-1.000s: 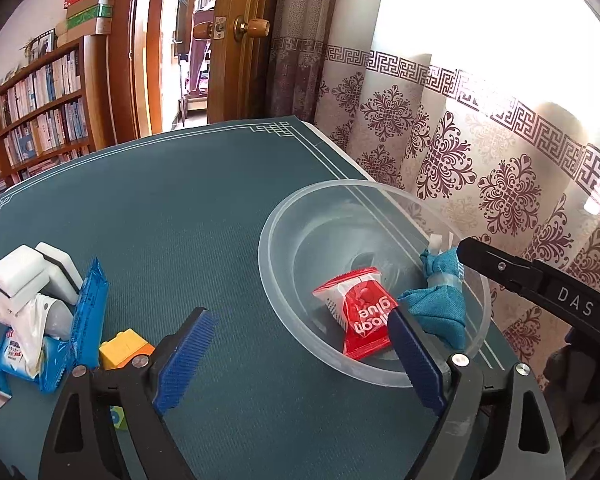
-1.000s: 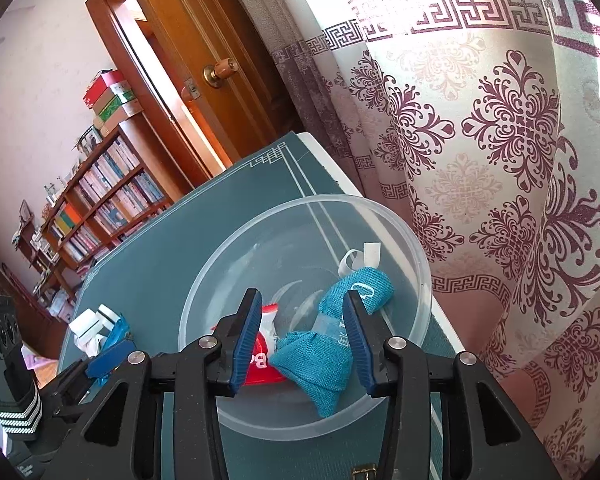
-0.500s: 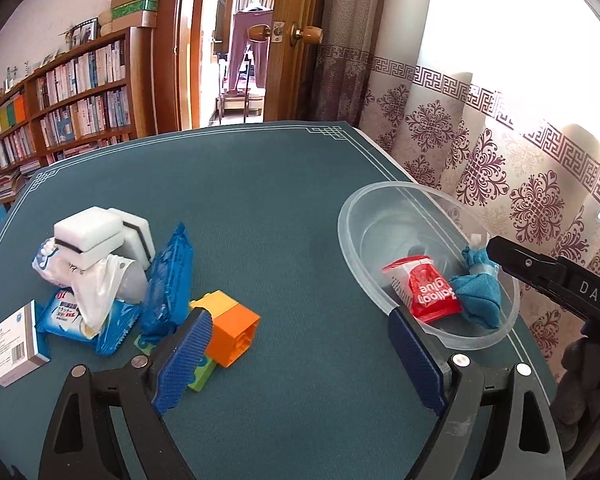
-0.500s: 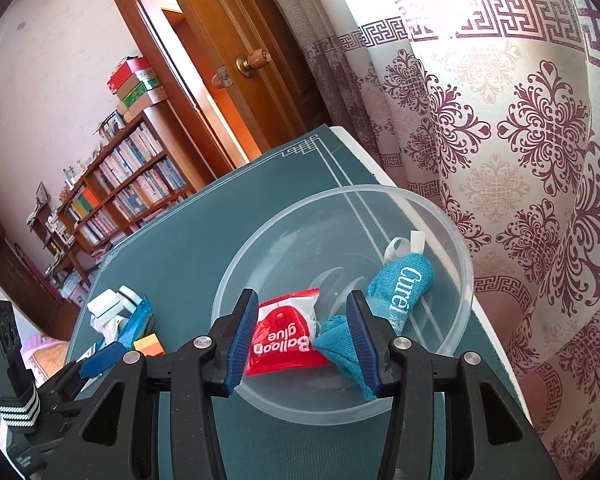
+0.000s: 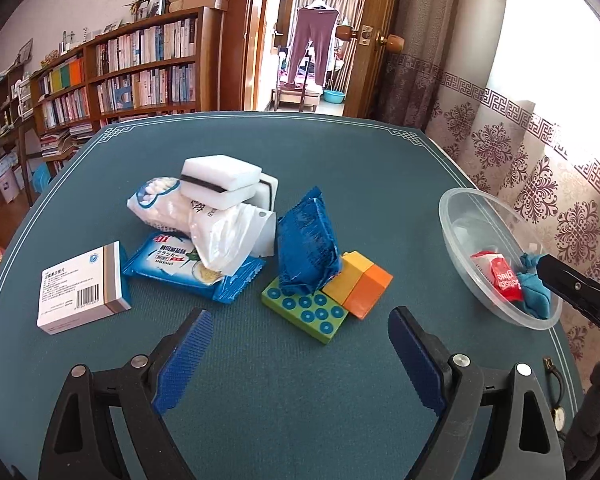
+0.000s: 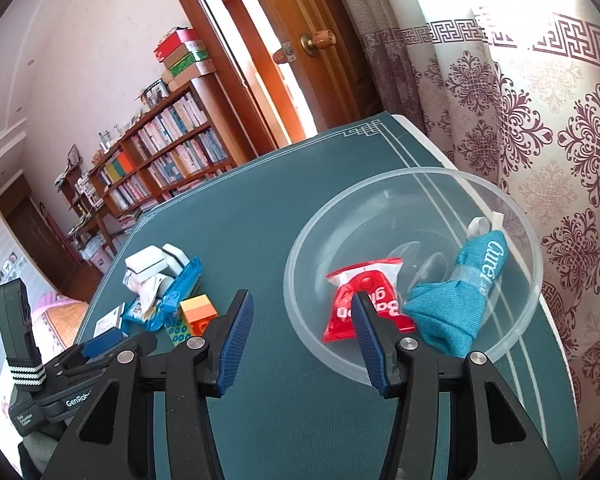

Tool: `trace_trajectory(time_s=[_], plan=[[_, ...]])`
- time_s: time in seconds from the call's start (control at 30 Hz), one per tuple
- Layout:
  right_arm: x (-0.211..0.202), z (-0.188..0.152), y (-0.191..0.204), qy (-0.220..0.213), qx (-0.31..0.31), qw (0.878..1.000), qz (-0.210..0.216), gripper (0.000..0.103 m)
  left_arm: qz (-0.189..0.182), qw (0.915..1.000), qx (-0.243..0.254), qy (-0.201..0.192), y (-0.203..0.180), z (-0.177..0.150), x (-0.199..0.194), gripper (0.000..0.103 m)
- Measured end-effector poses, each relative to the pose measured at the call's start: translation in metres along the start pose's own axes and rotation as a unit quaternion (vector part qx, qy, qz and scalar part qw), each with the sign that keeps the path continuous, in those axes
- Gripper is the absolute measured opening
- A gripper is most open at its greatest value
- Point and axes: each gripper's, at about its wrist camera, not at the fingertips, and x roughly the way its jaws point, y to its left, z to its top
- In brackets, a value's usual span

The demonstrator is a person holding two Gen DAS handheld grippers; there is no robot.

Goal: Organize objects
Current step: 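Move the right gripper to the orange-yellow block and close on it, then lift the orange block with the right gripper while the left grasps the green dotted block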

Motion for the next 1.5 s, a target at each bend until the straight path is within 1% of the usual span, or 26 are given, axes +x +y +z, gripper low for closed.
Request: trace_trajectory(time_s=[0.27,0.37,0.5,0.63,0.73,0.9,1.03,1.2,1.4,1.43,1.5], plan=[[0.011,-0.016,0.03,0.027,-0.022,0.999,0.028,0.053,0.009,0.9999,-0.004,0.012,0.019,-0.016,0.002,0.092],[0.016,-0.017,0.039,0.036,-0.022,0.998,0.043,0.053,0.01,0.9998,-0.007,0.016,0.025,-0.019,0.002,0.092],[0.022,-0.018,0.056,0.041,-0.039,0.997,0.054,0.053,0.011,0.9997,-0.012,0.018,0.033,-0.023,0.001,0.092],[0.036,-0.017,0.076,0.051,-0.07,0.994,0.061,0.053,0.014,0.9996,-0.02,0.017,0.042,-0.027,0.0,0.092],[0.052,-0.018,0.087,0.069,-0.086,0.992,0.066,0.053,0.016,0.9994,-0.026,0.018,0.049,-0.029,-0.001,0.092],[0.082,-0.021,0.101,0.098,-0.106,0.988,0.061,0.053,0.015,0.9991,-0.035,0.018,0.057,-0.032,-0.001,0.094],[0.103,-0.022,0.107,0.114,-0.118,0.985,0.044,0.053,0.011,0.9989,-0.042,0.019,0.064,-0.033,-0.002,0.095],[0.118,-0.02,0.109,0.121,-0.124,0.984,0.031,0.053,0.006,0.9986,-0.047,0.022,0.068,-0.036,0.0,0.095],[0.125,-0.02,0.108,0.123,-0.125,0.984,0.031,0.052,0.004,0.9985,-0.048,0.026,0.072,-0.039,0.004,0.095],[0.125,-0.021,0.108,0.124,-0.123,0.984,0.03,0.051,0.003,0.9984,-0.05,0.028,0.073,-0.039,0.005,0.095],[0.126,-0.021,0.108,0.124,-0.122,0.984,0.025,0.045,0.001,0.9982,-0.052,0.029,0.074,-0.04,0.005,0.095]])
